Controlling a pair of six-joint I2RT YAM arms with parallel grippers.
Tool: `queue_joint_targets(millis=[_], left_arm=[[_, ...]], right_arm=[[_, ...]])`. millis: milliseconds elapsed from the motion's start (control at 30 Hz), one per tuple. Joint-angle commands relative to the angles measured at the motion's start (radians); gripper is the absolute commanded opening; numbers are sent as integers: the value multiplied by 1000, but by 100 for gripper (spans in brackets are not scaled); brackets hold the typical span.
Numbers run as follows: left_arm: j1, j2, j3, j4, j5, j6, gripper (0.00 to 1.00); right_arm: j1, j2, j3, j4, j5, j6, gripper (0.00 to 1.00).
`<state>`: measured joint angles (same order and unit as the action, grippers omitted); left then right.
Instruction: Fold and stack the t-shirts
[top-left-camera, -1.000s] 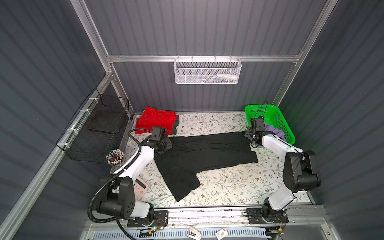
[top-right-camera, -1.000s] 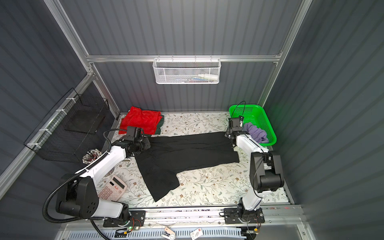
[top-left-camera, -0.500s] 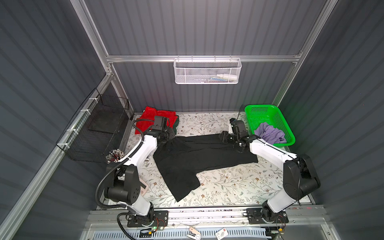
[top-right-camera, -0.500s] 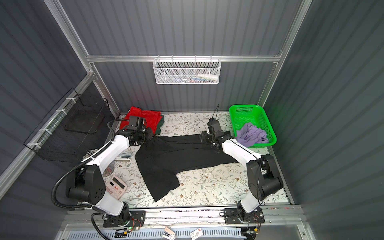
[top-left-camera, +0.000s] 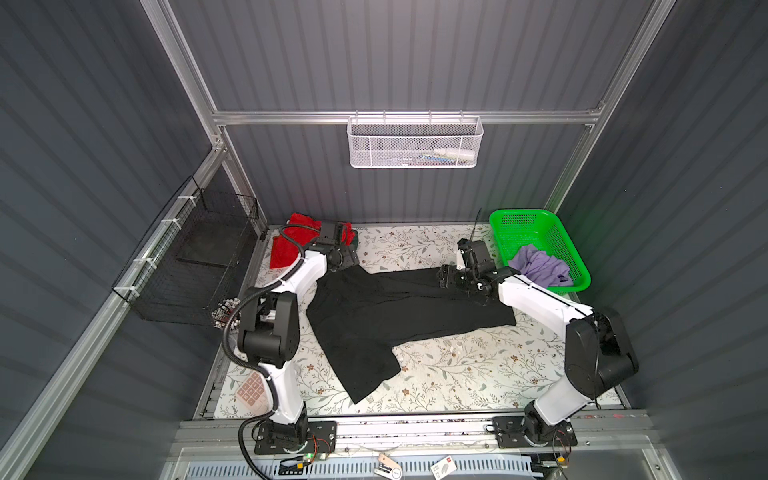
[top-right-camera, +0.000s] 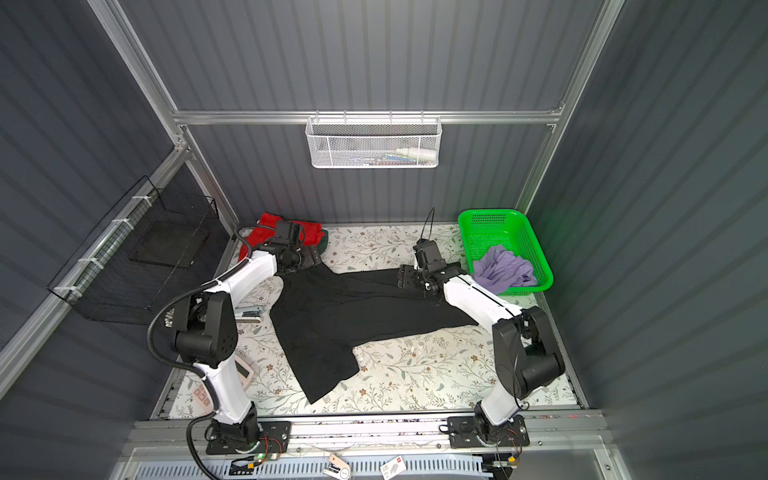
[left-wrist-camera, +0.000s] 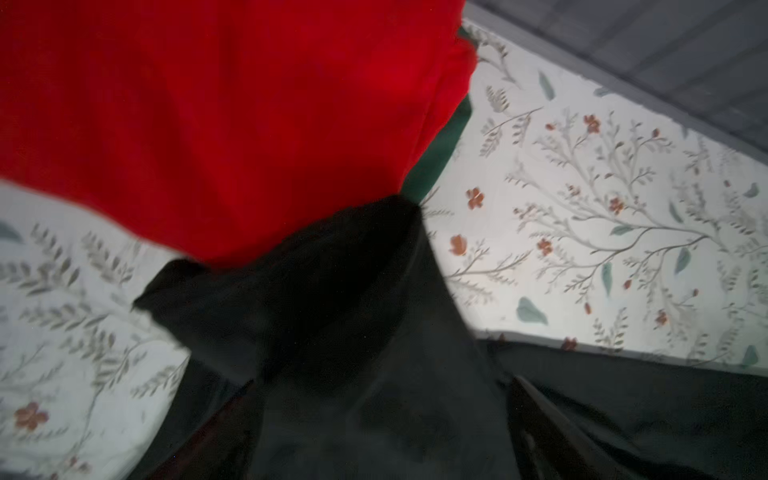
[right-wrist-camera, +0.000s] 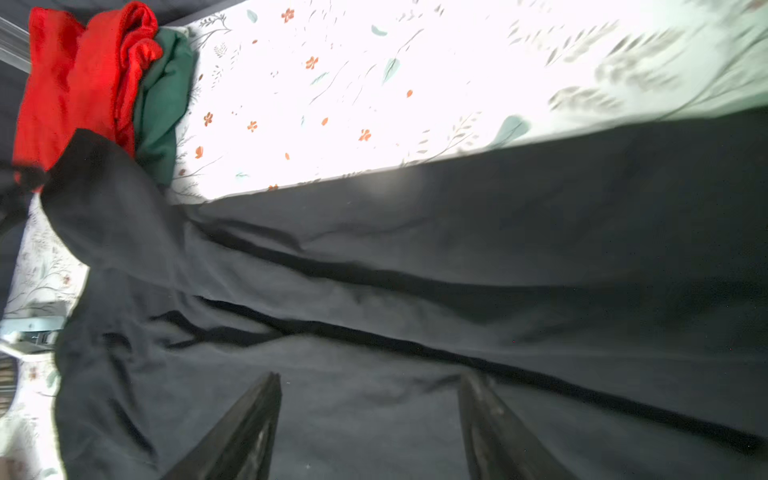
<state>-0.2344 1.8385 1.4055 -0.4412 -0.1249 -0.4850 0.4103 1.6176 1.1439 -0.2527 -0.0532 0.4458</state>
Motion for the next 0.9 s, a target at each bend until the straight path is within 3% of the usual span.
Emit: queue_joint_targets(millis=[0, 233, 733, 867], left_arm=[[4, -115, -100, 36, -67, 0, 92], [4, -159, -258, 71, -77, -30, 85], [7, 29, -172, 141, -94, 0, 70], [7, 65, -148, 159, -94, 18, 61]], right_arm=[[-20, -34, 30, -57, 13, -43, 69], [-24, -38, 26, -49, -16, -20, 66], [-49, -132, -43, -48, -33, -32, 66], [-66, -155, -53, -64, -32, -35, 66]])
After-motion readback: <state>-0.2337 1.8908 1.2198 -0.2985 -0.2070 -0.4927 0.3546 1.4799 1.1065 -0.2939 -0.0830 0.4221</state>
